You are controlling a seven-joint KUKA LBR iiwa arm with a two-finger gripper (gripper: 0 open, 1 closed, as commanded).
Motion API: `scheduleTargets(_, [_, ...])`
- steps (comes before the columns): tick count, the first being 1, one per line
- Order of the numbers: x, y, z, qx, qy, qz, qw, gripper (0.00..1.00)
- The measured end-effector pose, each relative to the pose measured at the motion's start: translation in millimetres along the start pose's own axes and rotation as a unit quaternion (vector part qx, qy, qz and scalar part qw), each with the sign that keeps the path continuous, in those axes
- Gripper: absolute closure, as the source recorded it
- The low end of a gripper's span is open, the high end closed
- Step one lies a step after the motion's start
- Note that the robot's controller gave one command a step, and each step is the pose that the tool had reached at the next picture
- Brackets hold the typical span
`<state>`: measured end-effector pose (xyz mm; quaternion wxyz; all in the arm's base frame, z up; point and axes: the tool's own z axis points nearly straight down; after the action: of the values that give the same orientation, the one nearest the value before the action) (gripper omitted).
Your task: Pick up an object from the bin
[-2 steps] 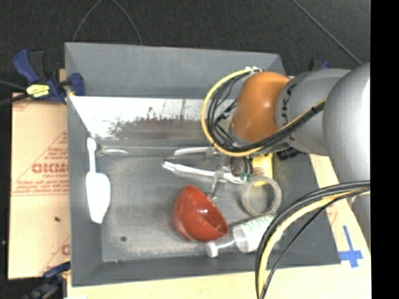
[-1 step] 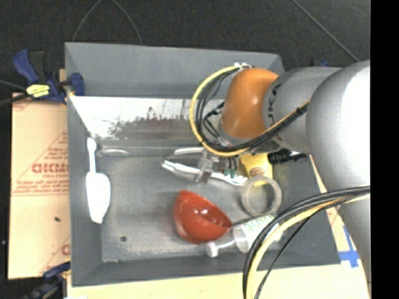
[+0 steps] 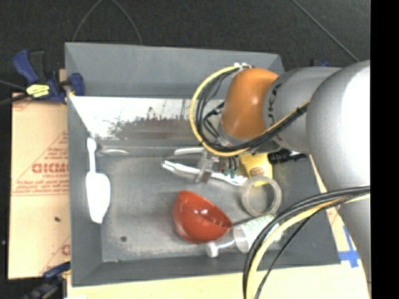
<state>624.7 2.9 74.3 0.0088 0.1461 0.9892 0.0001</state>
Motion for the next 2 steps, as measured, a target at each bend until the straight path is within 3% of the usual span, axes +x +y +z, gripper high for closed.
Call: scheduleTargets(2, [1.0, 7.5, -1.0, -0.001, -0.0021, 0.003, 1.0, 1.0])
